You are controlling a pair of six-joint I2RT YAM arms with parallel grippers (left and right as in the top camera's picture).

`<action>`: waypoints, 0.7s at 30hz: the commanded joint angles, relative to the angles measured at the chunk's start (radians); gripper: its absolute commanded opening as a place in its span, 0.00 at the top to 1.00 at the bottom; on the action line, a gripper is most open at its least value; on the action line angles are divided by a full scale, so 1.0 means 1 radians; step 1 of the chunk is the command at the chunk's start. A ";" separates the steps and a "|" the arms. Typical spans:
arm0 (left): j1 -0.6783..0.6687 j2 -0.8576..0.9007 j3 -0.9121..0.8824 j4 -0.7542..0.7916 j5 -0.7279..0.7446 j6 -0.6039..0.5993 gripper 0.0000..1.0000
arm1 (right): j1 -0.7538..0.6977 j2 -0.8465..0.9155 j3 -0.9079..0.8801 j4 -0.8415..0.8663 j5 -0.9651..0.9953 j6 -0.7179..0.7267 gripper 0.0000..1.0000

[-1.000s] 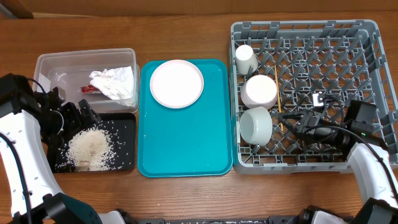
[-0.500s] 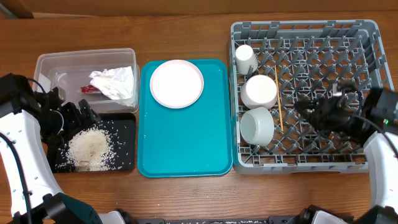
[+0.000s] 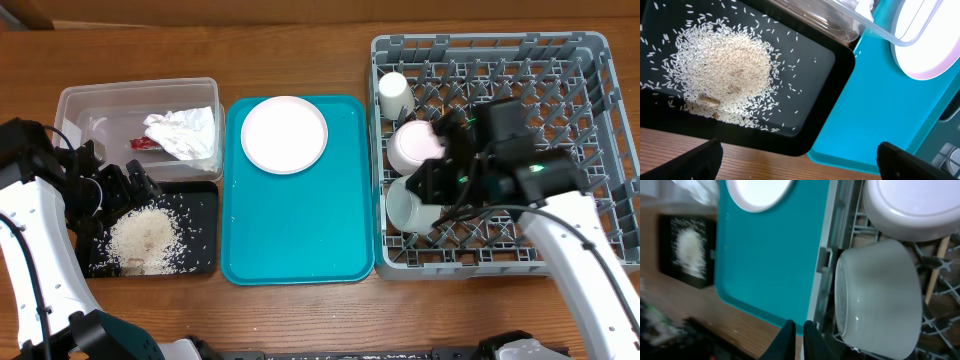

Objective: Sort waste into correct bins and load items into the dishwasher
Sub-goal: 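Push the bowl upright in the rack with the right gripper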

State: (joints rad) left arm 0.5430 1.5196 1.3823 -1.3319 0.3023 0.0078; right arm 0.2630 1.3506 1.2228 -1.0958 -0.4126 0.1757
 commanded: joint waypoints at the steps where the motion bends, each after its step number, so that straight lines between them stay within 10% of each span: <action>1: -0.008 -0.004 0.019 0.001 0.001 0.015 0.00 | 0.080 0.026 0.005 -0.014 0.212 0.042 0.91; 21: -0.008 -0.004 0.019 0.001 0.001 0.015 0.00 | 0.106 0.153 0.065 -0.118 0.431 0.091 0.91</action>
State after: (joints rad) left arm 0.5430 1.5196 1.3823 -1.3315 0.3023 0.0078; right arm 0.3748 1.5154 1.2179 -1.2083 -0.0402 0.2527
